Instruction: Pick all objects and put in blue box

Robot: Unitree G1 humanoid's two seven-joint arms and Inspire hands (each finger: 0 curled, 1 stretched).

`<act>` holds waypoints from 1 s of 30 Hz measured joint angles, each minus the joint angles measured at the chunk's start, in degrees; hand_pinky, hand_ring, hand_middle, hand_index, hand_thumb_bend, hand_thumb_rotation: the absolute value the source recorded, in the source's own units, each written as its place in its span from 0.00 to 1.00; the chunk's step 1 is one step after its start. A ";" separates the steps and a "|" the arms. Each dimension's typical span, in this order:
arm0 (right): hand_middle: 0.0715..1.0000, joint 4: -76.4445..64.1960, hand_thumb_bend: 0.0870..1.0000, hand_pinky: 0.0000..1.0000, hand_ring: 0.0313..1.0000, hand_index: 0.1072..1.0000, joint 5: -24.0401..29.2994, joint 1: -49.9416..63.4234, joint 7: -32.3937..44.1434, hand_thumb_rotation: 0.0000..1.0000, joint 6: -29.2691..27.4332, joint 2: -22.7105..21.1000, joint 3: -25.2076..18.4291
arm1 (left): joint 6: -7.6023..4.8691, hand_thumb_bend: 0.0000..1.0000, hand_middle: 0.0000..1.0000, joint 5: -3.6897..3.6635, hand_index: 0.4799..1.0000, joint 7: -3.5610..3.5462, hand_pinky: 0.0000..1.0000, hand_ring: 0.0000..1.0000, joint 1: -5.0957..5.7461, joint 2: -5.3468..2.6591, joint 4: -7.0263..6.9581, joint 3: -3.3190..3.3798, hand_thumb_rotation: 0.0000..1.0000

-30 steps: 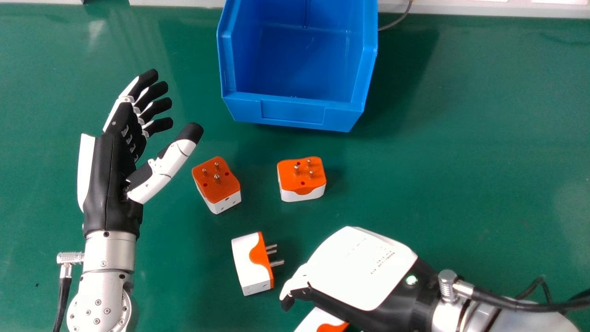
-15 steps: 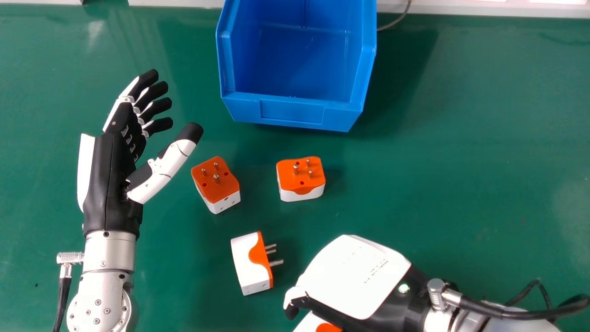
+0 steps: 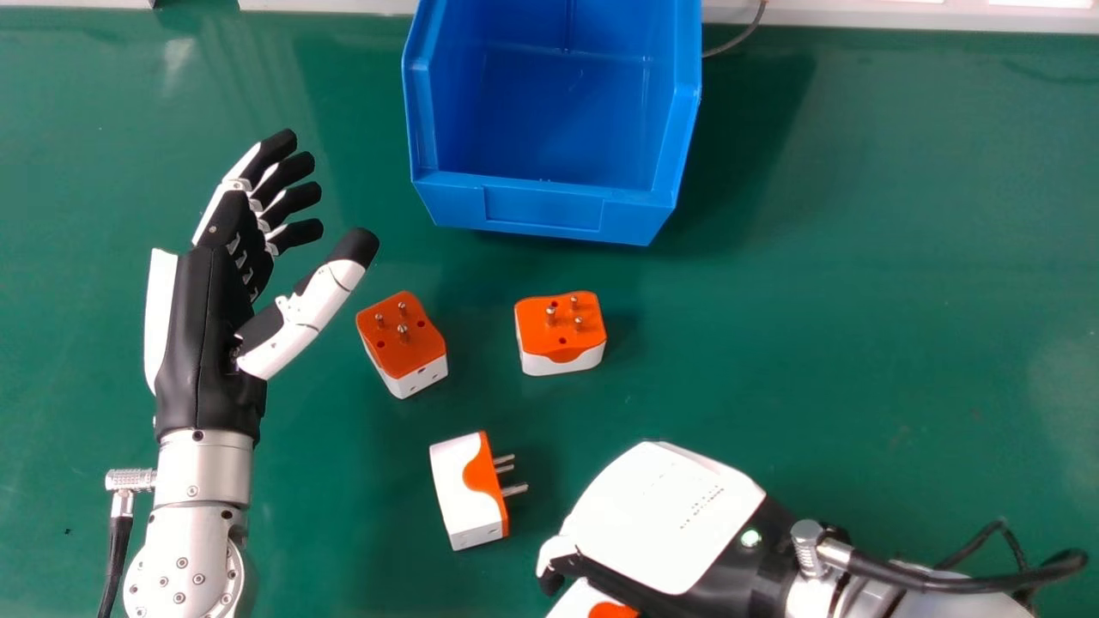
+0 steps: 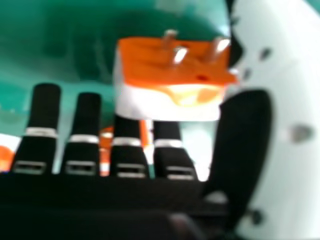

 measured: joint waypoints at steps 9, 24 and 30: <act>0.76 1.66 0.59 0.62 0.76 0.70 -0.85 -0.13 -1.06 0.05 -0.03 0.71 0.26 | 0.02 0.76 0.84 0.02 0.71 0.07 0.75 0.81 0.00 0.00 -0.01 0.02 0.40; 0.79 4.22 0.57 0.62 0.78 0.72 -2.24 -1.52 -3.82 0.04 0.83 1.55 1.95 | 0.47 0.76 0.85 0.04 0.71 0.13 0.75 0.81 0.00 0.00 -0.30 0.02 0.40; 0.80 4.92 0.56 0.62 0.79 0.73 -2.28 -2.50 -3.81 0.02 1.25 1.69 2.37 | 0.50 0.76 0.85 0.01 0.71 0.06 0.75 0.81 0.00 -0.01 -0.30 0.01 0.40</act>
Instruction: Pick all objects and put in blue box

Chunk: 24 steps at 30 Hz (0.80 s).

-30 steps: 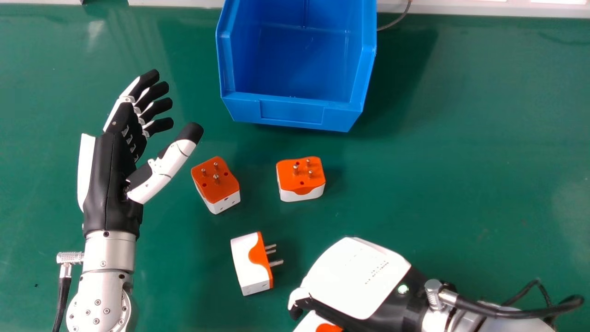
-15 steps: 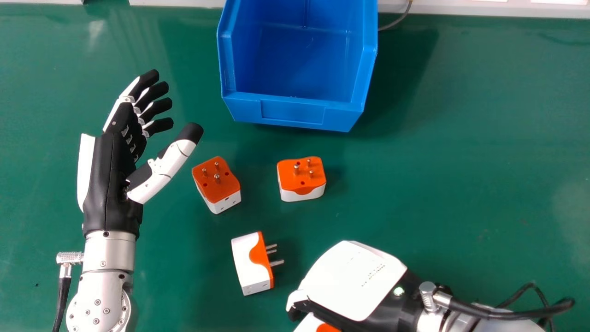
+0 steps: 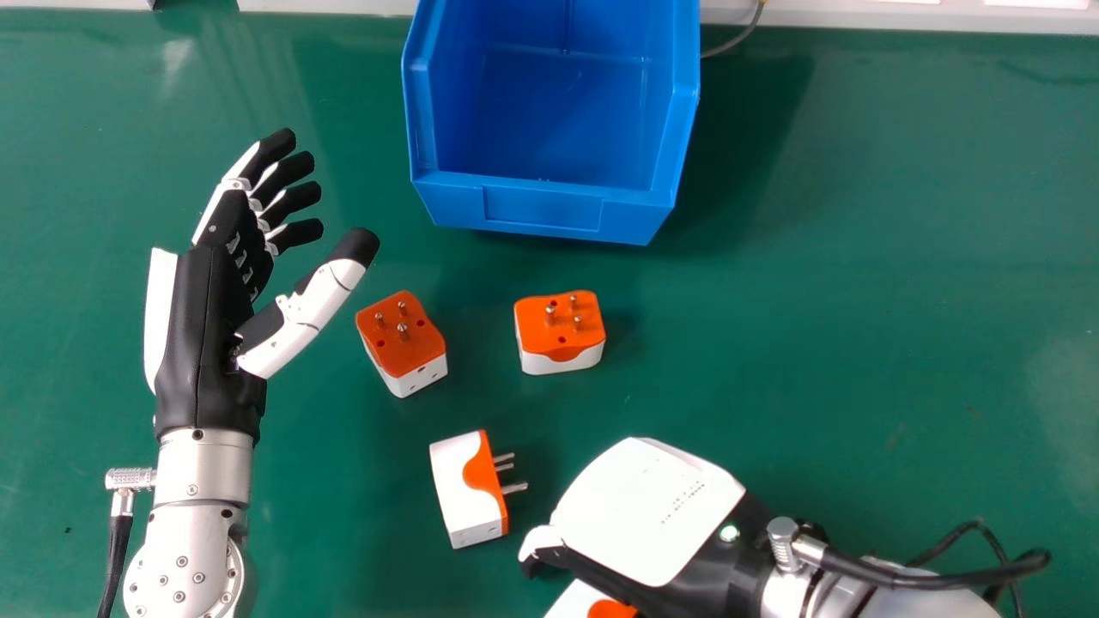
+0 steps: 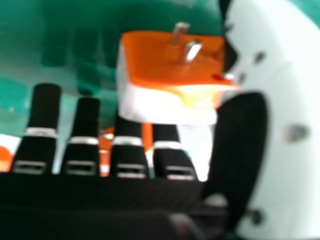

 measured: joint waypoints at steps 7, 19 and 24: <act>0.81 1.41 0.56 0.63 0.80 0.74 0.07 -1.54 0.00 0.02 0.56 0.88 0.58 | -0.01 0.76 0.85 0.00 0.71 -0.09 0.76 0.81 0.00 -0.03 0.00 -0.02 0.40; 0.81 2.69 0.55 0.64 0.80 0.74 0.57 -2.69 -0.17 0.01 1.21 1.50 1.16 | 0.04 0.76 0.85 0.01 0.71 -0.02 0.76 0.81 0.00 -0.03 0.00 -0.01 0.40; 0.81 2.68 0.55 0.64 0.80 0.74 1.55 -3.11 0.97 0.01 2.02 1.65 1.20 | 0.13 0.76 0.85 0.11 0.71 0.23 0.76 0.81 0.00 -0.03 -0.30 -0.05 0.40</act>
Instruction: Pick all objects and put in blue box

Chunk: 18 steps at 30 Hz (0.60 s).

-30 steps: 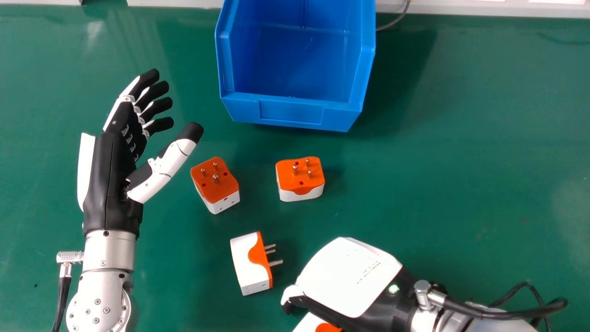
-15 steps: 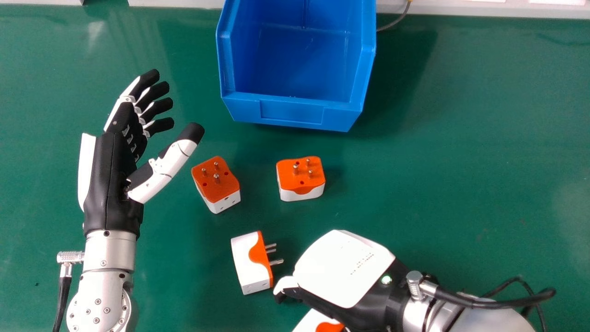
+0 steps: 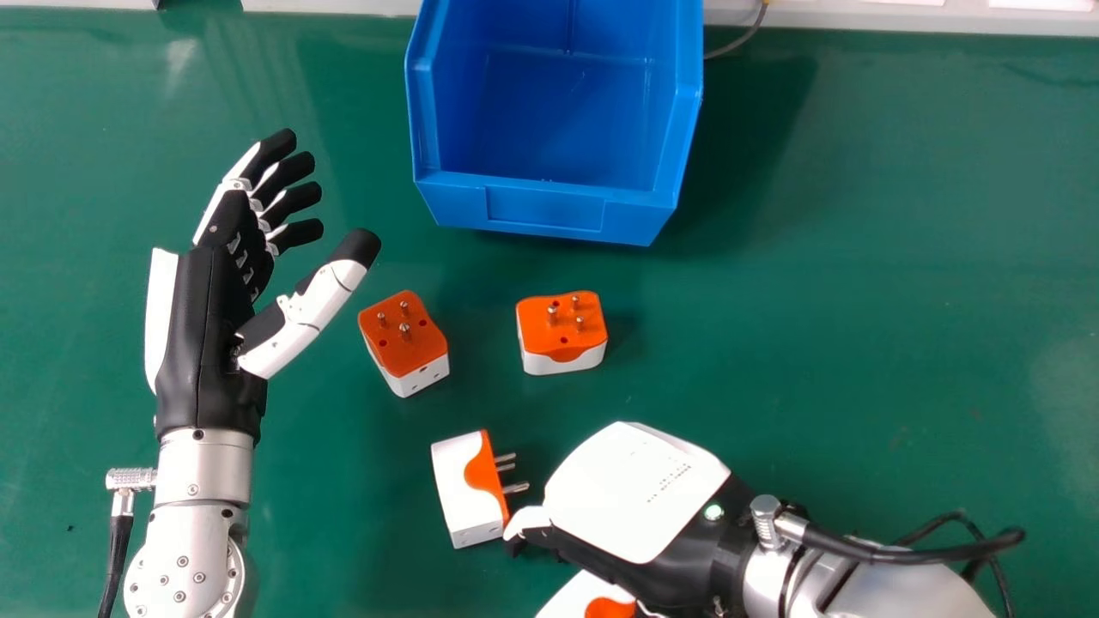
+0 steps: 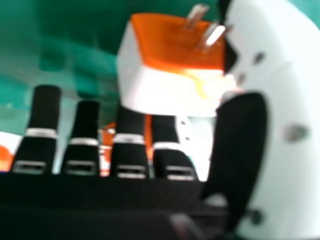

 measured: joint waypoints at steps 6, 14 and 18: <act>0.81 -0.19 0.55 0.64 0.80 0.72 0.29 -0.72 1.22 0.01 0.42 0.00 0.33 | 0.39 0.76 0.85 0.00 0.71 0.14 0.76 0.81 0.00 0.00 -0.50 -0.05 0.40; 0.80 -0.44 0.57 0.65 0.80 0.67 0.49 -0.73 1.49 0.03 0.53 -0.10 0.42 | 0.45 0.76 0.85 0.57 0.71 0.62 0.75 0.81 0.00 0.01 -0.52 -0.17 0.40; 0.79 -0.62 0.59 0.67 0.79 0.63 0.57 -0.74 1.86 0.03 0.66 -0.10 0.42 | 0.68 0.76 0.85 0.00 0.71 0.16 0.75 0.81 0.01 -0.01 -0.75 -0.34 0.40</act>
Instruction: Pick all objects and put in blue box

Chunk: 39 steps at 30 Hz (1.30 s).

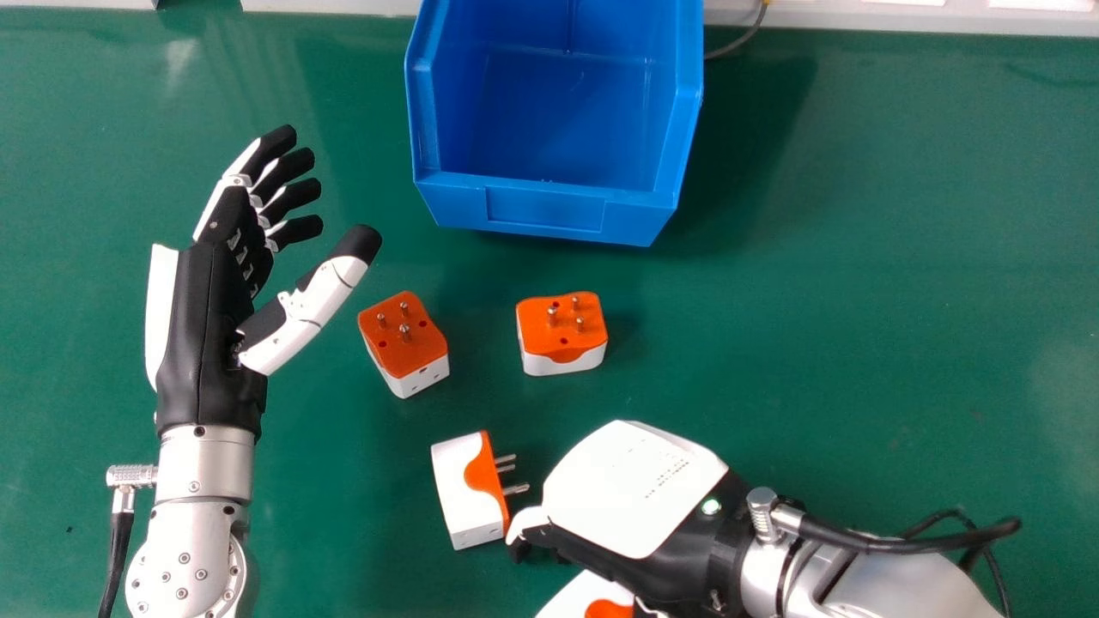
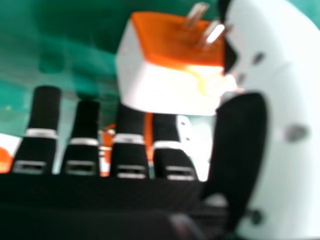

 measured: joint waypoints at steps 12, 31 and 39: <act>0.78 -0.44 0.52 0.68 0.79 0.51 1.19 -1.12 2.42 0.09 0.09 -0.19 0.52 | 0.28 0.76 0.85 0.07 0.71 0.32 0.76 0.81 0.00 0.01 -0.51 0.00 0.40; 0.71 -0.77 0.48 0.61 0.70 0.46 1.30 -1.04 2.53 0.12 1.08 -0.04 1.53 | 0.57 0.76 0.85 -0.10 0.71 -0.01 0.75 0.81 0.02 0.02 -0.92 0.00 0.39; 0.64 -0.11 0.48 0.56 0.65 0.46 0.45 0.09 -1.86 0.10 0.54 -0.17 1.68 | 0.83 0.76 0.85 -0.10 0.71 0.01 0.75 0.81 0.08 0.01 -1.46 0.02 0.39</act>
